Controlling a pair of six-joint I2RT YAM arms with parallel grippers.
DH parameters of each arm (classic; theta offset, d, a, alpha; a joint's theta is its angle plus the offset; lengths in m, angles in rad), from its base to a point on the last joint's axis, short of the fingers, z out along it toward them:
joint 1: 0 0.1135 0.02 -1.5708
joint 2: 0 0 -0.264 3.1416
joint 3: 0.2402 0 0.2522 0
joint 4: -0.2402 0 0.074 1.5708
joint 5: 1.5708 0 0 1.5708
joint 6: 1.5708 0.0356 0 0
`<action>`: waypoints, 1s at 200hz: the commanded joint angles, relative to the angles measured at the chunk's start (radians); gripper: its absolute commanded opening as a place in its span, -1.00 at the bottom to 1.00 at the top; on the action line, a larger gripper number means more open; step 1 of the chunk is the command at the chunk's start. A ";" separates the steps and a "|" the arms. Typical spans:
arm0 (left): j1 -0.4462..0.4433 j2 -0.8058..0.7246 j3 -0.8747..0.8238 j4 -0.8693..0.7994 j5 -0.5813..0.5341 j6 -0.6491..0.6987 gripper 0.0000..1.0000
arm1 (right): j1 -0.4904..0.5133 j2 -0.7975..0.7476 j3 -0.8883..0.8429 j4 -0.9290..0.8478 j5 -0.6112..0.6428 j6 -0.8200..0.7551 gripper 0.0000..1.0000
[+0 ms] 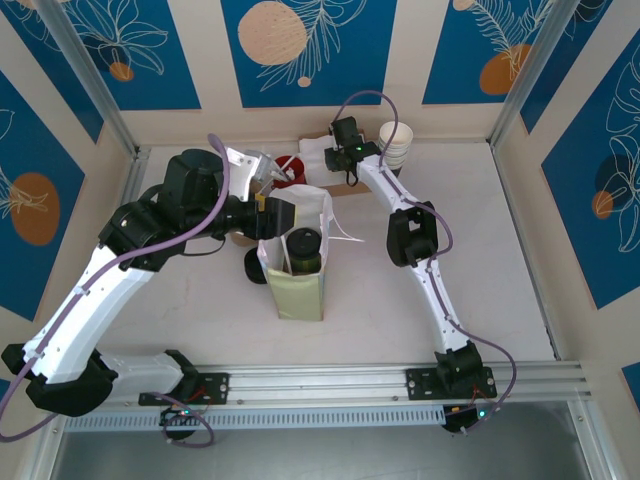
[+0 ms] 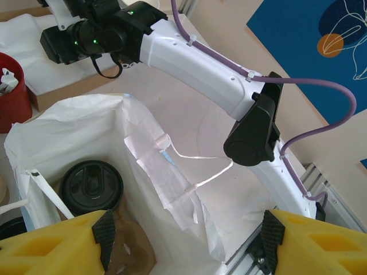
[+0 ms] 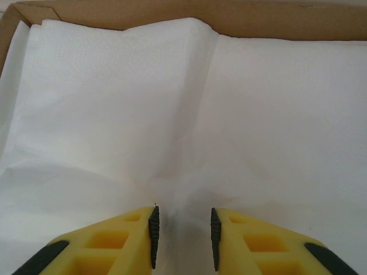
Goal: Pack the takeout coffee
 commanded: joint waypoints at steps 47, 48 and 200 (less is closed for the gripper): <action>-0.001 -0.018 -0.014 0.006 -0.006 0.008 0.39 | -0.005 0.017 -0.007 -0.014 -0.022 0.011 -0.36; -0.001 -0.019 -0.015 0.006 -0.006 0.008 0.39 | -0.005 0.017 -0.007 -0.014 -0.021 0.011 -0.36; -0.002 -0.021 -0.009 0.007 -0.004 0.010 0.40 | 0.011 -0.112 -0.001 -0.036 -0.026 0.034 -1.00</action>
